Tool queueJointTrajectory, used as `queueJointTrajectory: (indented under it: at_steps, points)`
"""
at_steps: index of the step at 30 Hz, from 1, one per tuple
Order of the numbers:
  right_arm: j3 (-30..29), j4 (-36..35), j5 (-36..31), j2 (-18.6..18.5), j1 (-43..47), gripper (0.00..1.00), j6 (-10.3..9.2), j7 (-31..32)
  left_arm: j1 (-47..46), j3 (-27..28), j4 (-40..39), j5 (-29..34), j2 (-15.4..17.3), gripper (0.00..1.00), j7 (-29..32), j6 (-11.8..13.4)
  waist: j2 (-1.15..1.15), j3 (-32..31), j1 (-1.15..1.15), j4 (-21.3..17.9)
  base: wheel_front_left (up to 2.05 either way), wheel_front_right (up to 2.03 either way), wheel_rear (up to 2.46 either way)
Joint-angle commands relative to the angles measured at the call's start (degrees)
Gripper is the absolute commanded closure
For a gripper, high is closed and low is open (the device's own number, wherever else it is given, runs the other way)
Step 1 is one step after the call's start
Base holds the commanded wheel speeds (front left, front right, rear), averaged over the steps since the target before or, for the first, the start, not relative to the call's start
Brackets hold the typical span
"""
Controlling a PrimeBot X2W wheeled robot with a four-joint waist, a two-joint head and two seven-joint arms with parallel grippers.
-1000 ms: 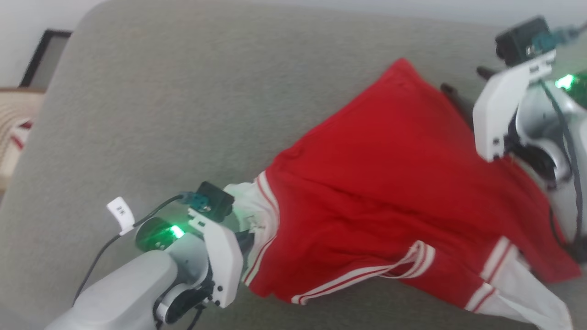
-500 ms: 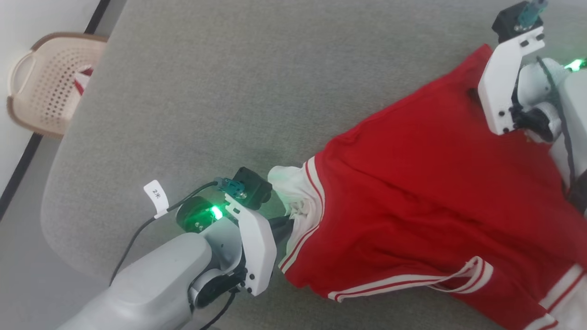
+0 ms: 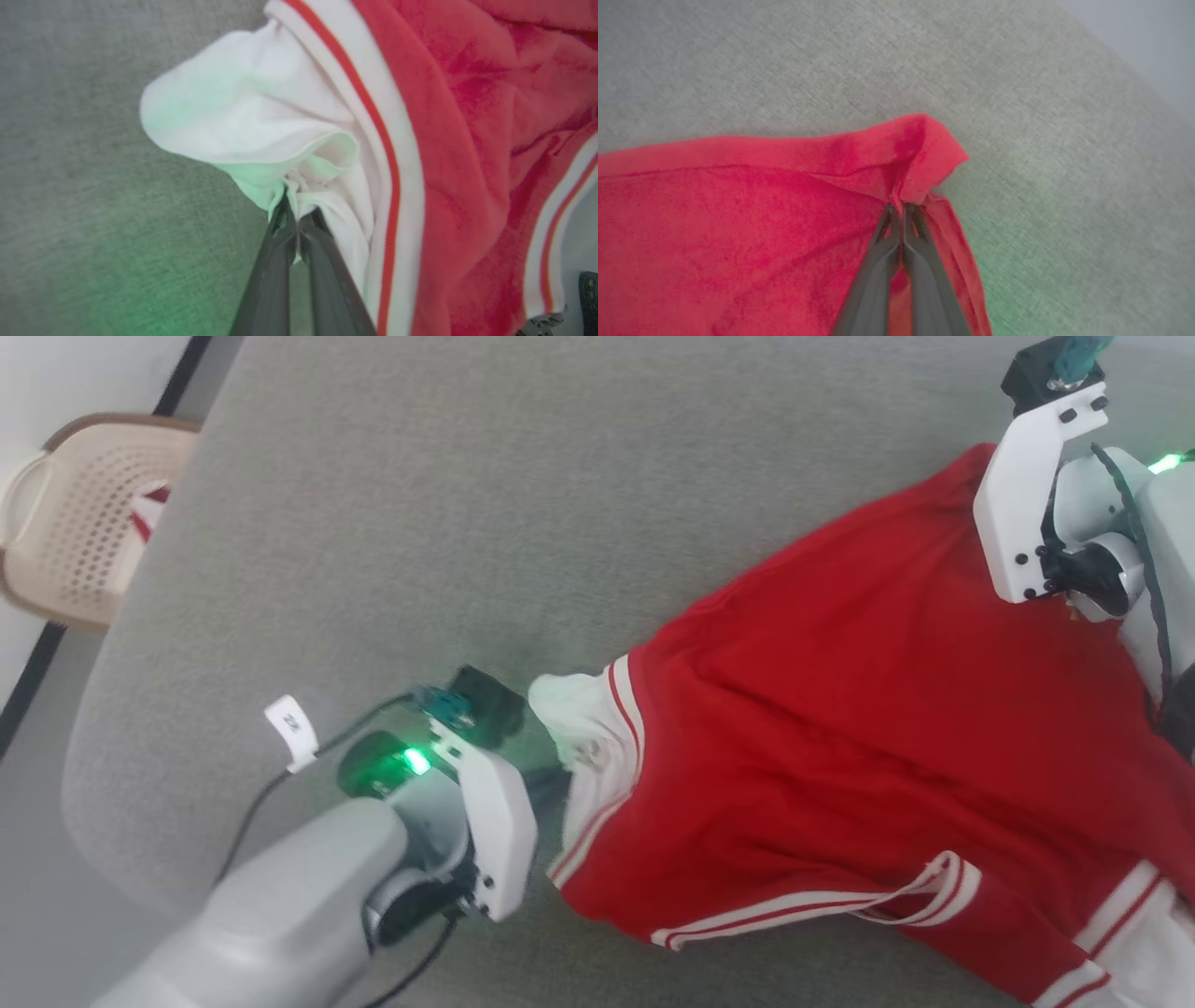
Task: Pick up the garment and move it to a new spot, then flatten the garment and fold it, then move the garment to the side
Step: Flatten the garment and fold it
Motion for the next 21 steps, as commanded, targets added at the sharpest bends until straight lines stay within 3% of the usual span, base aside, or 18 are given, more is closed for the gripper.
queueJointTrajectory:
  at_steps: [1, 14, 21]
  points:
    - [0.3, 0.7, 0.2, -0.7, 0.5, 1.0, -0.14, -0.2, -0.9, 0.5, 1.6, -0.2, 1.4, 1.0, 0.5, 1.4, 0.0, -0.8, 0.0, -0.9, 0.0, 0.0, 0.0]
    - [3.5, -7.5, 4.7, -3.0, -1.3, 1.0, -0.12, -7.2, -11.8, 5.4, -2.8, 0.4, 10.3, 1.0, 8.1, 5.4, 0.0, -8.6, 0.0, -9.3, 0.0, 0.0, 0.0]
    - [2.9, -13.2, 4.7, -4.9, -2.9, 1.0, -0.11, -8.6, -20.6, 7.3, -1.8, 2.3, 12.0, 1.0, 11.6, 6.1, 0.0, -12.7, 0.0, -13.2, 0.0, 0.0, 0.0]
